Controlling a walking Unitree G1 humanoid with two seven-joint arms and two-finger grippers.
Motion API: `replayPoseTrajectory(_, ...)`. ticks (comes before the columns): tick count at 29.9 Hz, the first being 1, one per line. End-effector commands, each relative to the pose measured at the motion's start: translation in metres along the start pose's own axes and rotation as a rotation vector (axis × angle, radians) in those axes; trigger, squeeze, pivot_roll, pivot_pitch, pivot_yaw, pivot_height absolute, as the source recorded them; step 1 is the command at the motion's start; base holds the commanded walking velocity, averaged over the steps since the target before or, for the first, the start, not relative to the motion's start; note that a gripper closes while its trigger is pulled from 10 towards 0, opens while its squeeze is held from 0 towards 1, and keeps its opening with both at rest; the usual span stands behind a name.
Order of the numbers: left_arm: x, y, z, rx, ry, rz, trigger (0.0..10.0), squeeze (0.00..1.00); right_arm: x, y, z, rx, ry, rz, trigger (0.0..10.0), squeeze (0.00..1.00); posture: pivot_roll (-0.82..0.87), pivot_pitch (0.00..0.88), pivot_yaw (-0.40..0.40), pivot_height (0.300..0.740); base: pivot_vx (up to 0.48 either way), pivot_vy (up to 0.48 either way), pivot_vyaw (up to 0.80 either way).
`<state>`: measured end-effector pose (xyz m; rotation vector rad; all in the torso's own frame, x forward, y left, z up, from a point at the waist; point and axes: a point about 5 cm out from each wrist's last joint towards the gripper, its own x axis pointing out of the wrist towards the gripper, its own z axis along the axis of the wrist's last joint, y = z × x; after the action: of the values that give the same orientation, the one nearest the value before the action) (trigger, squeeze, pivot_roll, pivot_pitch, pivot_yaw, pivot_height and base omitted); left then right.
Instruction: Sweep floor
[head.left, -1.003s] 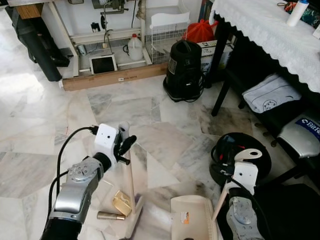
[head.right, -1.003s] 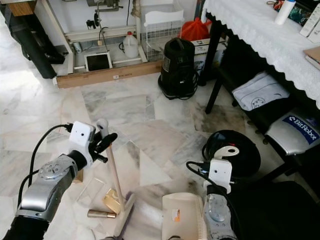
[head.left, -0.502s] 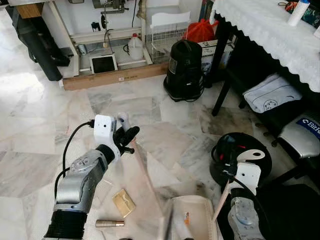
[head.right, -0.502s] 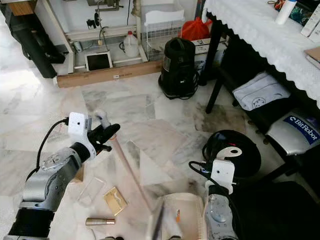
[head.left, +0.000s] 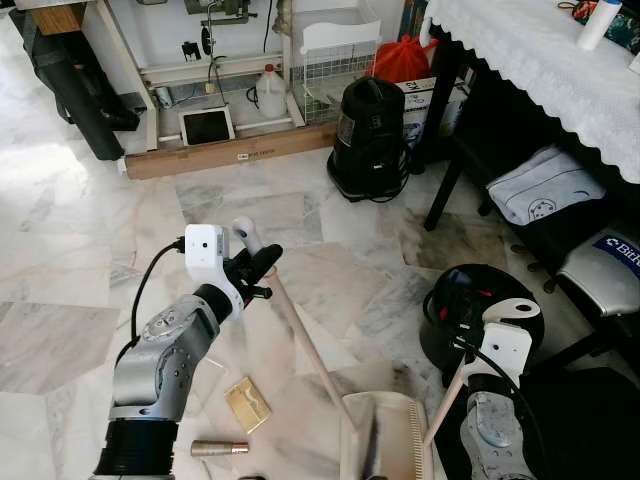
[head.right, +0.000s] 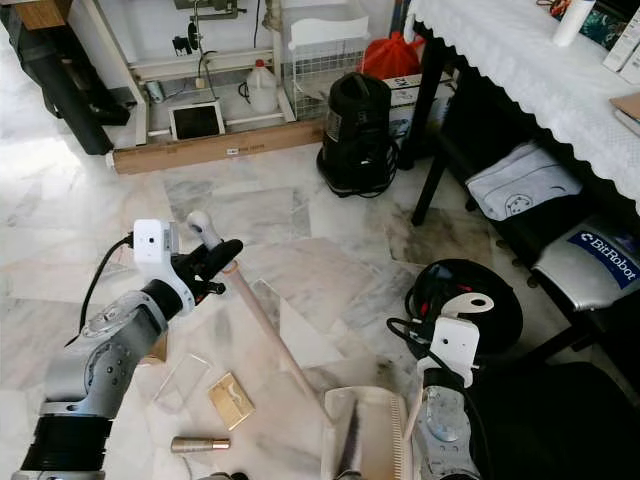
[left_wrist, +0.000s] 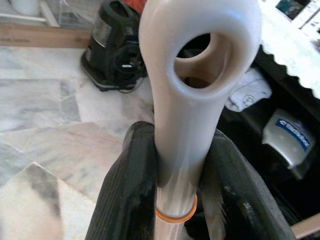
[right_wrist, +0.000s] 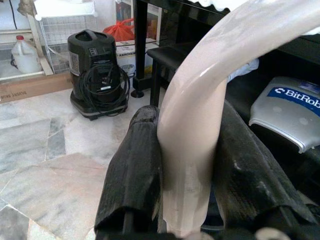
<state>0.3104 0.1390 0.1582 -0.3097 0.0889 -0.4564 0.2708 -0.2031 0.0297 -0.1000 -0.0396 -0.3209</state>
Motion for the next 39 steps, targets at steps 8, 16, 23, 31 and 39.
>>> replayPoseTrajectory(8, 0.0, 0.006, 0.027, -0.022, -0.155, 0.066, 10.0, 0.0, 0.002, -0.002, 0.003, 0.071, -0.002, -0.023, 10.0, 0.0, 0.14, 0.163, -0.007, 0.74, 0.0, 0.0, 0.0)
replayPoseTrajectory(16, -0.009, 0.025, 0.042, 0.116, -0.239, 0.199, 10.0, 0.0, 0.004, -0.004, 0.004, 0.079, -0.006, -0.023, 10.0, 0.0, 0.14, 0.163, -0.009, 0.74, 0.0, 0.0, 0.0)
replayPoseTrajectory(23, -0.008, 0.026, 0.036, 0.238, -0.201, 0.196, 10.0, 0.0, 0.005, -0.006, 0.005, 0.138, -0.01, -0.043, 10.0, 0.0, 0.14, 0.163, -0.01, 0.74, 0.0, 0.0, 0.0)
replayPoseTrajectory(31, -0.004, 0.011, 0.013, 0.279, -0.094, 0.067, 10.0, 0.0, 0.01, -0.009, 0.012, 0.135, -0.043, -0.037, 10.0, 0.0, 0.13, 0.161, -0.011, 0.74, 0.0, 0.0, 0.0)
replayPoseTrajectory(39, -0.005, -0.001, 0.003, 0.257, -0.012, -0.067, 10.0, 0.0, 0.013, -0.009, 0.015, 0.121, -0.054, -0.032, 10.0, 0.0, 0.14, 0.16, -0.009, 0.74, 0.0, 0.0, 0.0)
